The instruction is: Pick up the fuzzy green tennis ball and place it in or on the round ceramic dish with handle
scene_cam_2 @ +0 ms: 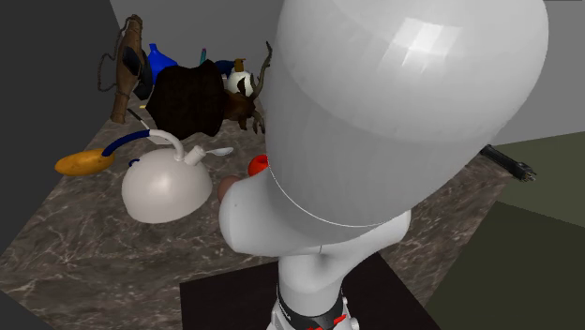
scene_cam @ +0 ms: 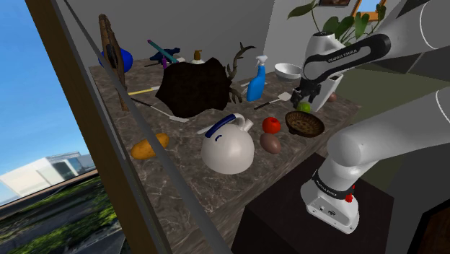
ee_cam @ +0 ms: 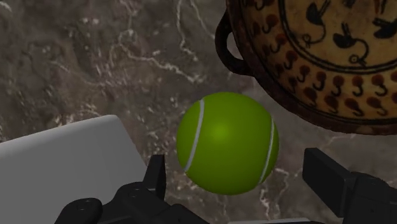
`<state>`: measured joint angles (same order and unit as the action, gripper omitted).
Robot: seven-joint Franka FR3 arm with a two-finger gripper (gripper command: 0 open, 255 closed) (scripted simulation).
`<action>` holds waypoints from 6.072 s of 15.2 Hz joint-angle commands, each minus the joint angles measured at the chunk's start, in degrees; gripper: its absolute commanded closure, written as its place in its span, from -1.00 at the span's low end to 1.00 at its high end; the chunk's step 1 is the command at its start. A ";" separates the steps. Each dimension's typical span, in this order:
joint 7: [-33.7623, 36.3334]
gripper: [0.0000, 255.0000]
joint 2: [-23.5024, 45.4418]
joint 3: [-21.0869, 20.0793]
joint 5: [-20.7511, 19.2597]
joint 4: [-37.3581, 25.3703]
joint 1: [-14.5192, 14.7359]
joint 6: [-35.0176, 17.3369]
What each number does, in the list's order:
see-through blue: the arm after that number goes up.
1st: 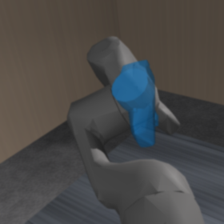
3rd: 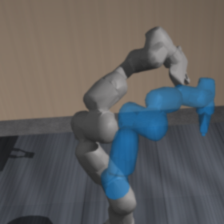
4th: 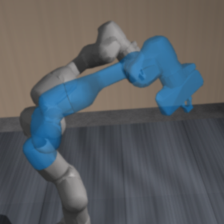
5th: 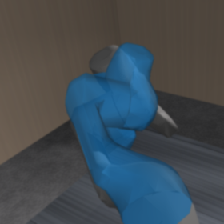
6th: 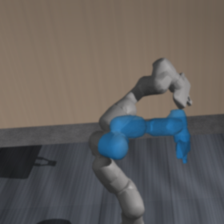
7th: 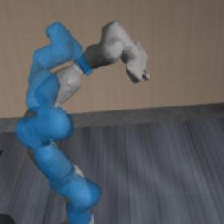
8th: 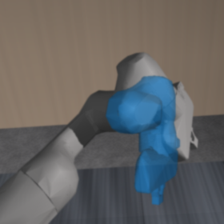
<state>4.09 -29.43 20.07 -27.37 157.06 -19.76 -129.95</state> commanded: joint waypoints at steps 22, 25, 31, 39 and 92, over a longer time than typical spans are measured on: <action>-0.47 1.00 0.04 0.30 0.15 -0.26 -0.42 0.47; -1.10 1.00 -1.63 -0.19 0.86 -1.53 -0.23 3.37; -2.25 1.00 -4.36 -1.18 2.20 -4.42 0.13 8.90; -3.66 1.00 -6.81 -2.48 3.80 -8.95 0.58 15.78; 4.97 -1.00 -29.77 -14.34 10.53 5.87 3.16 26.70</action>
